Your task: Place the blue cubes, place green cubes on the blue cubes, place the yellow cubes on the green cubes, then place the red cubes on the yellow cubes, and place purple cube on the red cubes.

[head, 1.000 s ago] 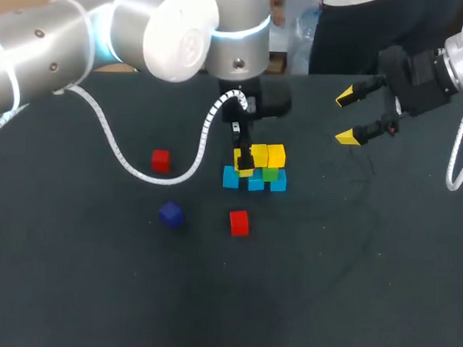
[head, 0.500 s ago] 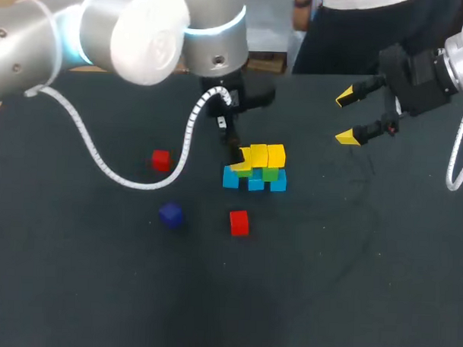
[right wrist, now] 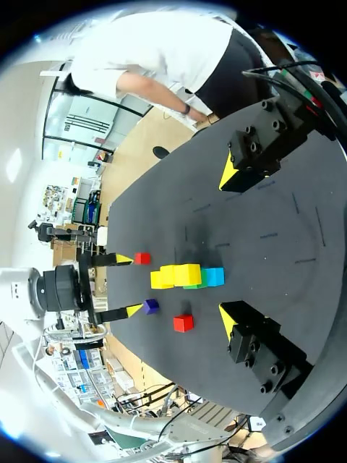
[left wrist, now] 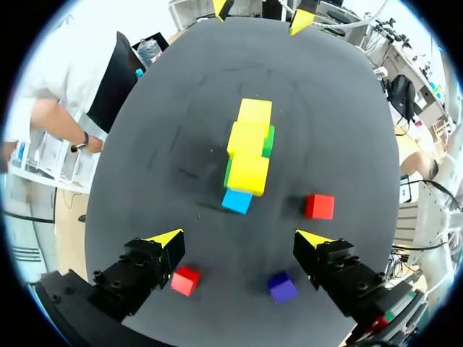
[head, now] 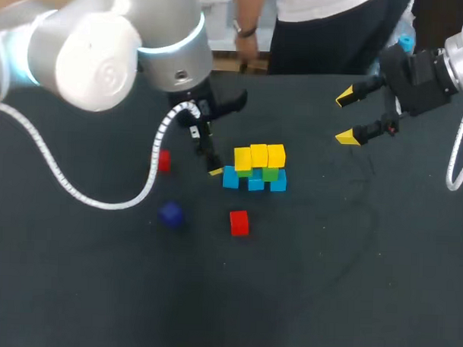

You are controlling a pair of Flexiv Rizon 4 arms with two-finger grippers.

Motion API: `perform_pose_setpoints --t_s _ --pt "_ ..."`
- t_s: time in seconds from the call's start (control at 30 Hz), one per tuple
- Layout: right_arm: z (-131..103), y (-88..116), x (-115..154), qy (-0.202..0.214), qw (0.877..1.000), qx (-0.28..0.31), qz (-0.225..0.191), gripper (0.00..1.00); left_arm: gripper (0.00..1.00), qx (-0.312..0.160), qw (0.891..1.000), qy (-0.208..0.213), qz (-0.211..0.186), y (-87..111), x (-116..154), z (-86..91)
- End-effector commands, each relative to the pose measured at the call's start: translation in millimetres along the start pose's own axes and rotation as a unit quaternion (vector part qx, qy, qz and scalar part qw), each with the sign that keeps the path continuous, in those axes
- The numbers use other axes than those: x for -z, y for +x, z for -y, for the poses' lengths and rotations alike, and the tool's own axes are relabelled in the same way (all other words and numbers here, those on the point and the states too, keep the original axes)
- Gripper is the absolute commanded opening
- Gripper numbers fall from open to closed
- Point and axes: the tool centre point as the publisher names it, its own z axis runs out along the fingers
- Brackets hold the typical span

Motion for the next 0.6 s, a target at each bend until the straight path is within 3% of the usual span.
perform_pose_setpoints --t_s 0.03,0.13,0.6 --pt "-0.1 0.2 -0.2 0.000 1.000 0.000 0.001 1.00 1.00 0.002 1.000 -0.006 0.027 12.5 6.1 2.2" --pt "-0.1 0.2 -0.2 0.000 1.000 0.000 0.001 1.00 1.00 -0.005 0.999 -0.004 0.042 13.3 8.2 0.5" --pt "-0.1 0.2 -0.2 0.000 1.000 0.000 0.001 1.00 1.00 -0.005 0.999 -0.004 0.042 13.3 8.2 0.5"
